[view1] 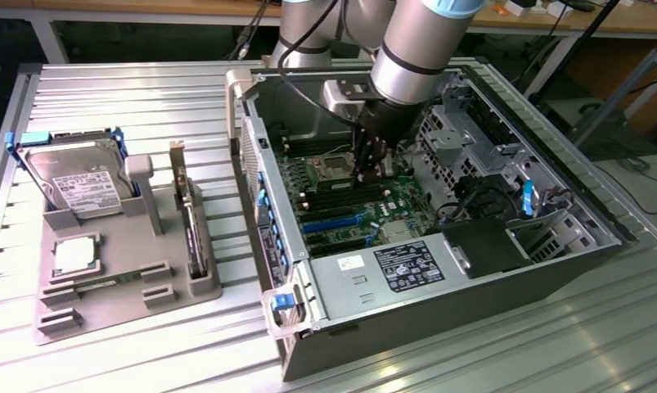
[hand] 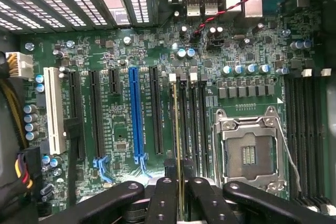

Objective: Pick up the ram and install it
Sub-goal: 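Insert the ram into the slot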

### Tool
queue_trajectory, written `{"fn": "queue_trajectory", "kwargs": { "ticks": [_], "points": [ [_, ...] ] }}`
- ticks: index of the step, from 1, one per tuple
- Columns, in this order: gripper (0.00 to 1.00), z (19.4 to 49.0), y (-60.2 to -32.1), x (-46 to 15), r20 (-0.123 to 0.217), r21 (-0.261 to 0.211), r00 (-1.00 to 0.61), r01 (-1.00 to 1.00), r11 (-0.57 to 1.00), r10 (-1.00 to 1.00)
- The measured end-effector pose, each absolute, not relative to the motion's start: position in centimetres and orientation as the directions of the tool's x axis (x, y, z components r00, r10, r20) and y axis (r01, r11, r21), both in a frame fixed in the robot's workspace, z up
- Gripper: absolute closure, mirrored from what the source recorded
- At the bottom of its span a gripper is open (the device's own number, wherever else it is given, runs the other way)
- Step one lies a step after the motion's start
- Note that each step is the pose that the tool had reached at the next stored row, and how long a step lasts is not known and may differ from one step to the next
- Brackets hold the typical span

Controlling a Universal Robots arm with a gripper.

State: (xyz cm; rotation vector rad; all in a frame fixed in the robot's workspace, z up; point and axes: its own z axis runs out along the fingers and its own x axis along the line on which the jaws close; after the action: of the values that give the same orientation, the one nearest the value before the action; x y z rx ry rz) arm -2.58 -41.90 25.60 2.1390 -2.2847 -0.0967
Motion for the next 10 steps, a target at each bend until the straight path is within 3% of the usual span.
{"fn": "queue_trajectory", "kwargs": {
  "ticks": [10],
  "points": [
    [0.85, 24.2, -41.9, -2.6, -0.035, 0.051, -0.067, -0.997, 0.065, -0.997]
  ]
}}
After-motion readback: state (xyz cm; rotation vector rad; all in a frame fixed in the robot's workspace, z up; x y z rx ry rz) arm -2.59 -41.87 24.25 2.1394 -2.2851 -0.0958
